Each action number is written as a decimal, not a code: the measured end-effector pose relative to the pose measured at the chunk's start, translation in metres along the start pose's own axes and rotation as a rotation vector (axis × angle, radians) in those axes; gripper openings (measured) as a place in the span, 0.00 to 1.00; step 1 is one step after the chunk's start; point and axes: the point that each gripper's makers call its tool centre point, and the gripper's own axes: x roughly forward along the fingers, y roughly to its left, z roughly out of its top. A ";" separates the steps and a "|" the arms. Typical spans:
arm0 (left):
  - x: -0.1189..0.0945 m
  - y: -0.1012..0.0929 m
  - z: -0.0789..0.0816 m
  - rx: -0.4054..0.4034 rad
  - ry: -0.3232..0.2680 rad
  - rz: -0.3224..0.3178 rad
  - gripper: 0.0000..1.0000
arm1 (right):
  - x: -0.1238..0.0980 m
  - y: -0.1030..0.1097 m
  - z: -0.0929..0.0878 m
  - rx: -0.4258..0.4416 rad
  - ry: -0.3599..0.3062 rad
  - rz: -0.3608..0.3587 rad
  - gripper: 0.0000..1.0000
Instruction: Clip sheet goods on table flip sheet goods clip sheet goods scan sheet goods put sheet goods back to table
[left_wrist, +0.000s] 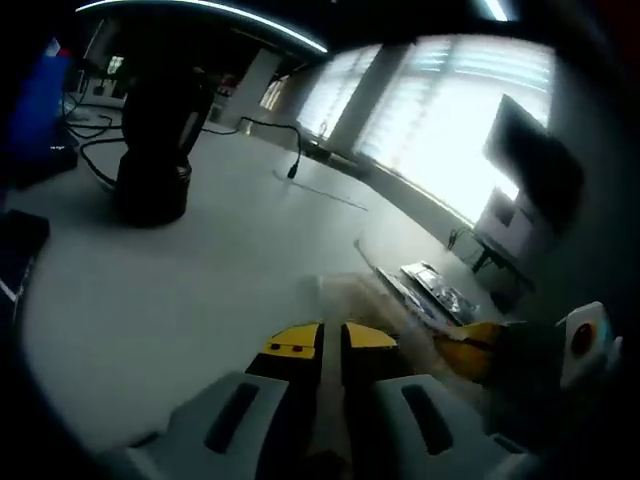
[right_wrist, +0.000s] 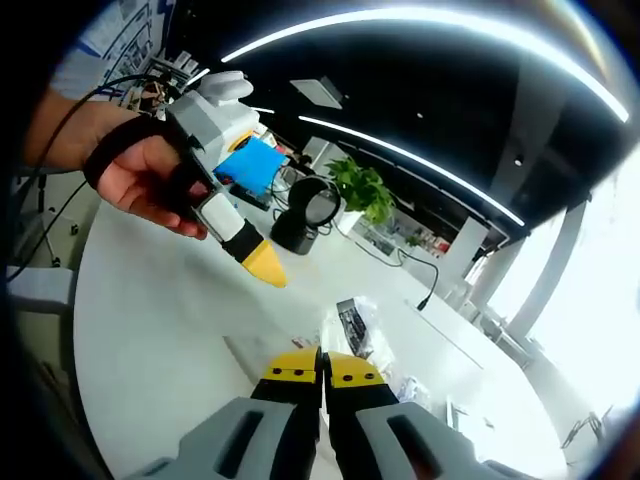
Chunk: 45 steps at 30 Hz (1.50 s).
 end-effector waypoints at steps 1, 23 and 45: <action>-0.001 -0.001 0.001 0.027 -0.009 0.004 0.00 | 0.000 0.000 0.000 -0.001 0.000 0.000 0.00; -0.004 0.017 -0.010 0.218 -0.080 0.081 0.06 | -0.012 -0.020 0.016 -0.003 -0.057 -0.054 0.00; -0.010 0.017 0.003 0.310 -0.171 0.114 0.08 | -0.030 -0.057 0.034 0.090 -0.134 -0.127 0.00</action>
